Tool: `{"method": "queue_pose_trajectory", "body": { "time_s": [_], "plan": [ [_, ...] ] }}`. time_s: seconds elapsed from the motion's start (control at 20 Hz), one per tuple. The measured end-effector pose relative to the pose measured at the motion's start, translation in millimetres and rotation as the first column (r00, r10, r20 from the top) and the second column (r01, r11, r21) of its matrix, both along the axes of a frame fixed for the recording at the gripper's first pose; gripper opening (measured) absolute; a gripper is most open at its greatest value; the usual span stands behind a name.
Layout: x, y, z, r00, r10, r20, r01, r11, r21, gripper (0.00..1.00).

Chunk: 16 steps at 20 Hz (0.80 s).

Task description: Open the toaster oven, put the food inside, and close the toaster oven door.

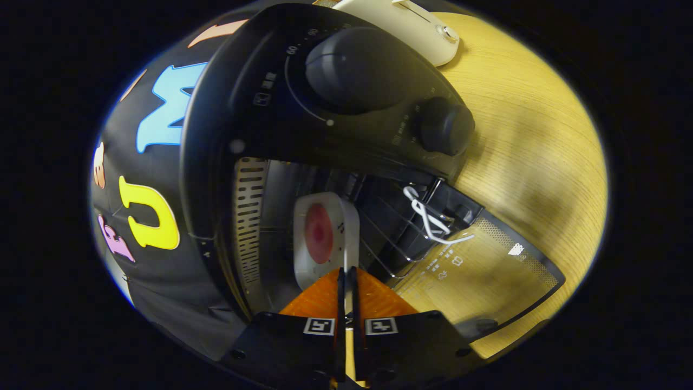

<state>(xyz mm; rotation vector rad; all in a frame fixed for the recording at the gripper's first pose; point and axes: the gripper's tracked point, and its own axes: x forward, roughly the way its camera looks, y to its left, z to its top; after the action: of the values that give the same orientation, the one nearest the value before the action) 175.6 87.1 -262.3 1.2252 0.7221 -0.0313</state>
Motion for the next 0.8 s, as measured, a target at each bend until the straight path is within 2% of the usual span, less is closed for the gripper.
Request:
{"method": "queue_pose_trajectory", "body": {
  "time_s": [0.15, 0.2, 0.45, 0.55, 0.65, 0.8],
  "plan": [
    [-10.7, 3.7, 9.1, 0.999, 0.046, 0.022, -0.046, 0.999, 0.008, 0.24],
    [-13.5, 3.9, 13.5, 0.998, 0.058, 0.039, -0.059, 0.998, 0.005, 0.24],
    [-42.3, 11.2, 22.1, 0.988, 0.146, 0.057, -0.143, 0.989, -0.048, 0.90],
    [-57.3, 13.8, 23.8, 0.982, 0.181, 0.055, -0.176, 0.981, -0.086, 0.98],
    [-73.0, 18.8, 24.1, 0.974, 0.220, 0.052, -0.211, 0.968, -0.136, 0.97],
    [-97.4, 29.4, 19.2, 0.946, 0.325, 0.018, -0.313, 0.923, -0.223, 0.97]
  ]
}}
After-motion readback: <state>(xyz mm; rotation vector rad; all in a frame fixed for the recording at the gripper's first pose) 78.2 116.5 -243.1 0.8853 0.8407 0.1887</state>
